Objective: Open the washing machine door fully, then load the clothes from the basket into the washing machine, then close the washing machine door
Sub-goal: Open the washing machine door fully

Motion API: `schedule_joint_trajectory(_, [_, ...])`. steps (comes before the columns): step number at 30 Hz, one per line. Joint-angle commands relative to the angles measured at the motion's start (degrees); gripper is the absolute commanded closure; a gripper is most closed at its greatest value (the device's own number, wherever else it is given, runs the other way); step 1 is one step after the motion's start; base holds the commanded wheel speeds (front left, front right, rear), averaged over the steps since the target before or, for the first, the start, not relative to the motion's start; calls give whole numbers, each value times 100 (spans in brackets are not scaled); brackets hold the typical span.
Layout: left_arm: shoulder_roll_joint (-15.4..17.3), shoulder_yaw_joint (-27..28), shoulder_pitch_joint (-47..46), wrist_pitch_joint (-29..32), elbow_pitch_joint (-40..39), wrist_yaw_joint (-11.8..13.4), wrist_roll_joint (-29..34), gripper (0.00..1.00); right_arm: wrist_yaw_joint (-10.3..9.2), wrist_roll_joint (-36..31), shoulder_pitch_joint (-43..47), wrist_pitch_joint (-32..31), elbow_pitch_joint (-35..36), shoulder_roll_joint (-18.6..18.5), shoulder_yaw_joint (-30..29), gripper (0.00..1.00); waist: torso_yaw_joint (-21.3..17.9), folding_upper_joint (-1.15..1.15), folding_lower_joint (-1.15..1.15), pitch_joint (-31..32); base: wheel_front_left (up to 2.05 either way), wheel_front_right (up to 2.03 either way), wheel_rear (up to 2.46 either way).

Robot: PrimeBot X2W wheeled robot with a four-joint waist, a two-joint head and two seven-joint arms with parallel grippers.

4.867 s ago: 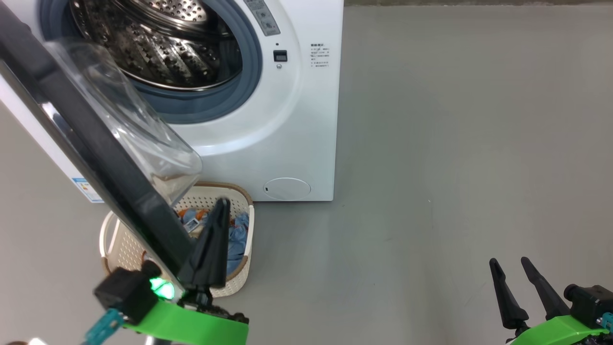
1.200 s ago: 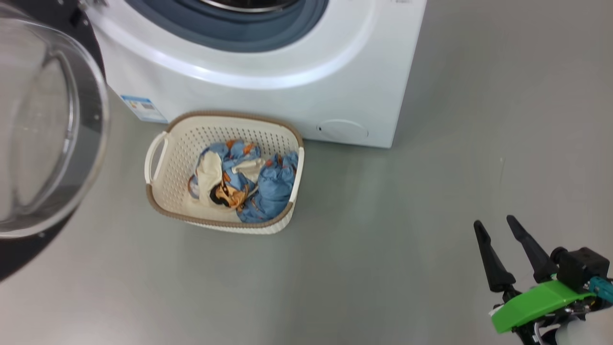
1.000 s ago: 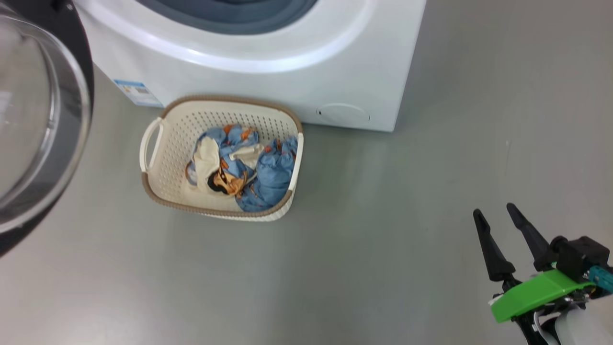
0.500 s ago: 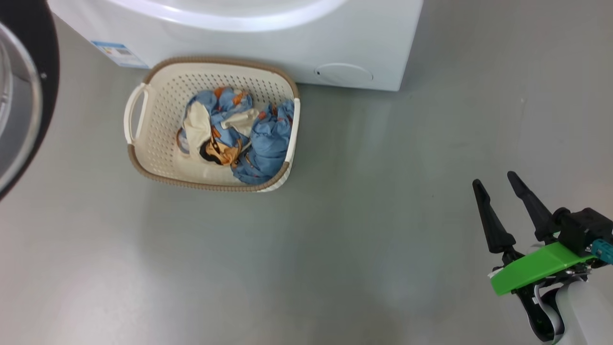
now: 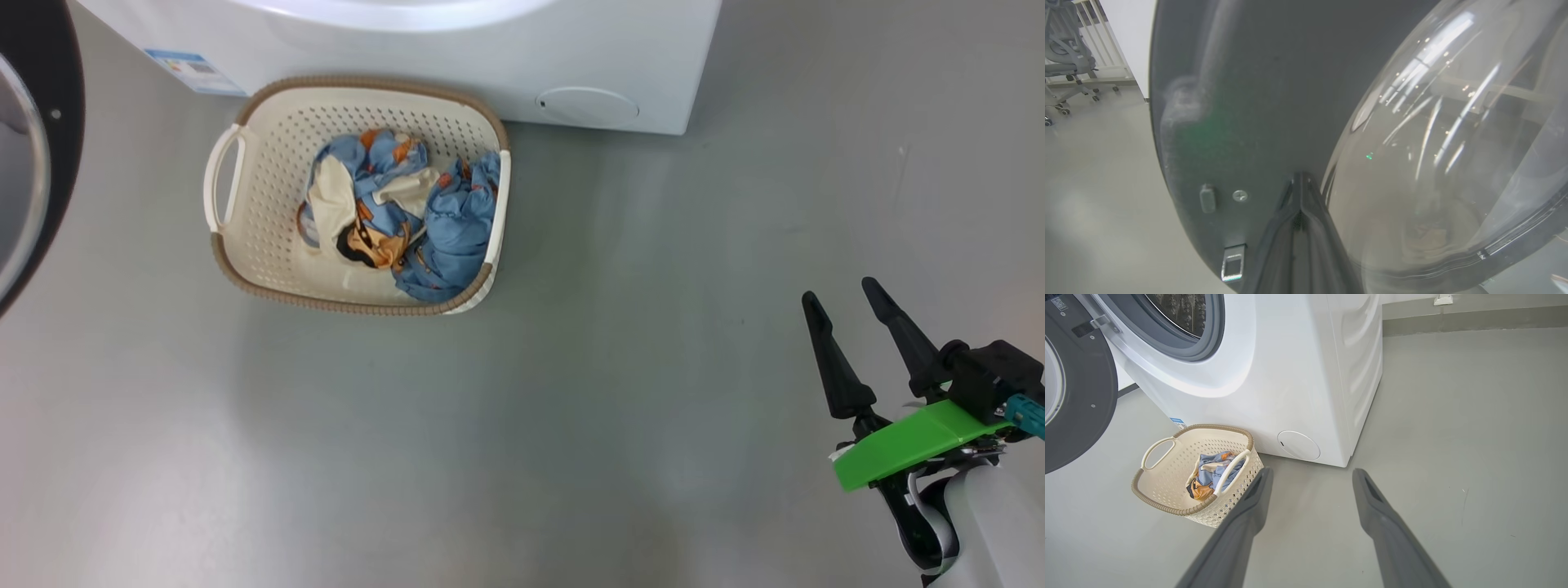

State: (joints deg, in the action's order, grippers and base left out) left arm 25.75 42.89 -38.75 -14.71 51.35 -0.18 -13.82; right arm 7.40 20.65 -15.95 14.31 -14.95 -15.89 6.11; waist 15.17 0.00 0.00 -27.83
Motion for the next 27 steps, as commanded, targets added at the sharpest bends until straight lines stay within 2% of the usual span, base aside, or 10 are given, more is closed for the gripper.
schedule_joint_trajectory(1, [349, 99, 151, -29, -205, 44, 100, 100, 9, -51, 48, 69, 100, 2, 123, 0, -11, 0, 0, 95, 0, 0, 0])
schedule_joint_trajectory(5, [14, 146, 446, -29, -559, 45, 121, 100, 9, -3, 142, 69, 82, 16, 101, 0, -14, 0, 0, 341, 0, 0, 0])
schedule_joint_trajectory(13, [-564, 128, 1092, -29, -1191, -240, 76, 100, 9, 103, 392, 69, 44, 93, 99, 0, -35, 0, 0, 985, 0, 0, 0])
schedule_joint_trajectory(24, [-757, -286, 1623, -29, -1299, -682, -25, 100, 9, 285, 775, 69, -1, 98, 170, 0, 27, 0, 0, 1840, 0, 0, 0])
schedule_joint_trajectory(27, [-806, -574, 1882, -29, -1500, -722, -159, 89, 9, 330, 879, 69, 11, 94, 186, 0, 12, 0, 0, 2024, 0, 0, 0])
